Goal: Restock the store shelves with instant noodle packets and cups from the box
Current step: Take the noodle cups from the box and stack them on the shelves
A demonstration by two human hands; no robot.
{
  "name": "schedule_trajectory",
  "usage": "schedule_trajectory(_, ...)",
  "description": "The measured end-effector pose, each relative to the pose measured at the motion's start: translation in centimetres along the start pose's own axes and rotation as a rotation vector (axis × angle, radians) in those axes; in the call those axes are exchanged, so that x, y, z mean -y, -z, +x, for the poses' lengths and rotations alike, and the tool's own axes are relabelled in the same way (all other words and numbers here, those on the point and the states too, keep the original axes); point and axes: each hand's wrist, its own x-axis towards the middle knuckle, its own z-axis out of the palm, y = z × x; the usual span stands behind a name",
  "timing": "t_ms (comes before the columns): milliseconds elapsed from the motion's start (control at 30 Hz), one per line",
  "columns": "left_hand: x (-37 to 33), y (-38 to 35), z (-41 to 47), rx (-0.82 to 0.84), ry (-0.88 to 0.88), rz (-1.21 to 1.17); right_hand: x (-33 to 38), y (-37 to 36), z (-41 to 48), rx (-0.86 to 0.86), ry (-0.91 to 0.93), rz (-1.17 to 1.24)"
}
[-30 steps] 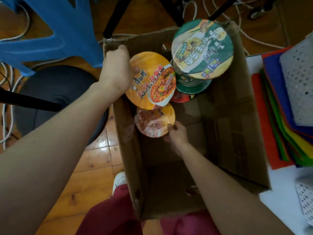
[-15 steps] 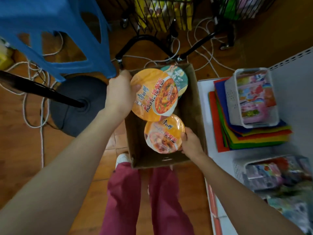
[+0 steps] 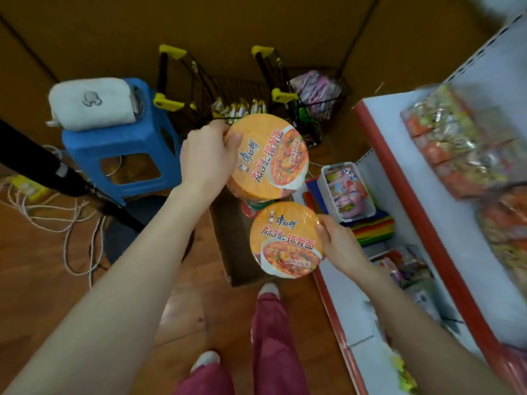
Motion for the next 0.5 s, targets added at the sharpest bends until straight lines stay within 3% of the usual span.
schedule_trajectory(167,-4.2,8.8,-2.2,-0.039,-0.158,-0.058,4.5,4.0,-8.8,-0.179,-0.016,0.017)
schedule_trajectory(500,-19.7,21.1,-7.9,0.014,-0.487,-0.215,7.3,13.2,-25.9,-0.362,-0.099,-0.215)
